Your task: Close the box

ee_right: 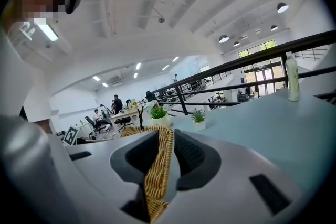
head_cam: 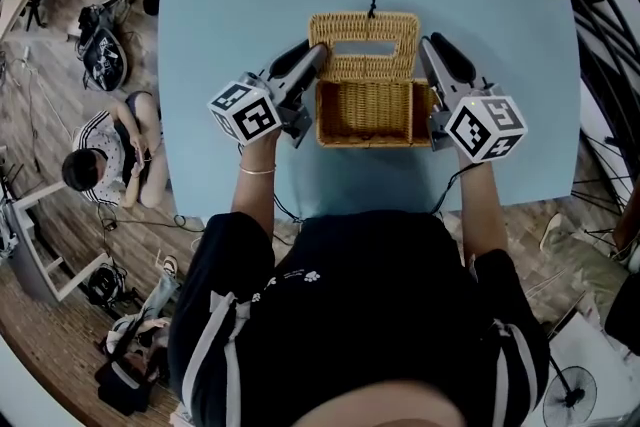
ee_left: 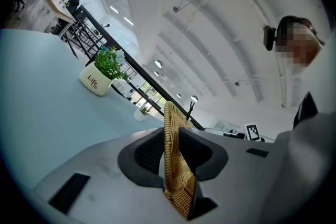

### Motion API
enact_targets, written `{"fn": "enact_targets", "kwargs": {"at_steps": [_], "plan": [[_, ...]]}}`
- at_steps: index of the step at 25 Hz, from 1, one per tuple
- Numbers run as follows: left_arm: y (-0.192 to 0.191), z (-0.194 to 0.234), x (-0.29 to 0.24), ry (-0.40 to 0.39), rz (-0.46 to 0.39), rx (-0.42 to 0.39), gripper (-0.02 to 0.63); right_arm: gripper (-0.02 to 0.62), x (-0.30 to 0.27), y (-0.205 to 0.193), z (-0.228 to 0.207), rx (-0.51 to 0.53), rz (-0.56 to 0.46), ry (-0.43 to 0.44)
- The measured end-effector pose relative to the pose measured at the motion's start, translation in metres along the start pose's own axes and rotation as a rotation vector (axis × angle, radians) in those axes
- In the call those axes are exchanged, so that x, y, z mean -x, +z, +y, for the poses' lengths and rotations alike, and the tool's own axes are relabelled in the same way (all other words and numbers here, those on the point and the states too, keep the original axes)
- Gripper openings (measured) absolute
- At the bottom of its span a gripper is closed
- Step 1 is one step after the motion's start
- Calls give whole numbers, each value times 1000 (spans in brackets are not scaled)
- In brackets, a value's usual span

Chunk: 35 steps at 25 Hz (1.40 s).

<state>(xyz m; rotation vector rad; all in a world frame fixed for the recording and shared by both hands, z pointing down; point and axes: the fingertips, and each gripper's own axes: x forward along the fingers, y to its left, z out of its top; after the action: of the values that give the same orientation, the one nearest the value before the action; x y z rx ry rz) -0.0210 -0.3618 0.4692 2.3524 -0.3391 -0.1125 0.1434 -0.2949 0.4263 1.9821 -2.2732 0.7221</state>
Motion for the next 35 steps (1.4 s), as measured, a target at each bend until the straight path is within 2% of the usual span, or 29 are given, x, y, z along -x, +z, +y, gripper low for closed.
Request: {"fn": "enact_targets", "kwargs": {"at_steps": [8,12,14,30,35], "plan": [[1,-12,7,-78,-17,-106,86,110,-15,2,3,14,-8,47],[2,-16,8,-99,-25,-135,86,104,-14,10,12,6,-47,127],[2,-18,8,-97,-17,-152,86,81,-14,10,15,23,-41,135],[-5,-41,22,8,-1,-269,95,72,25,7,33,64,-53,208],[-9,-48,29,66,-19,-298,101,77,37,4,41,100,-54,226]]}}
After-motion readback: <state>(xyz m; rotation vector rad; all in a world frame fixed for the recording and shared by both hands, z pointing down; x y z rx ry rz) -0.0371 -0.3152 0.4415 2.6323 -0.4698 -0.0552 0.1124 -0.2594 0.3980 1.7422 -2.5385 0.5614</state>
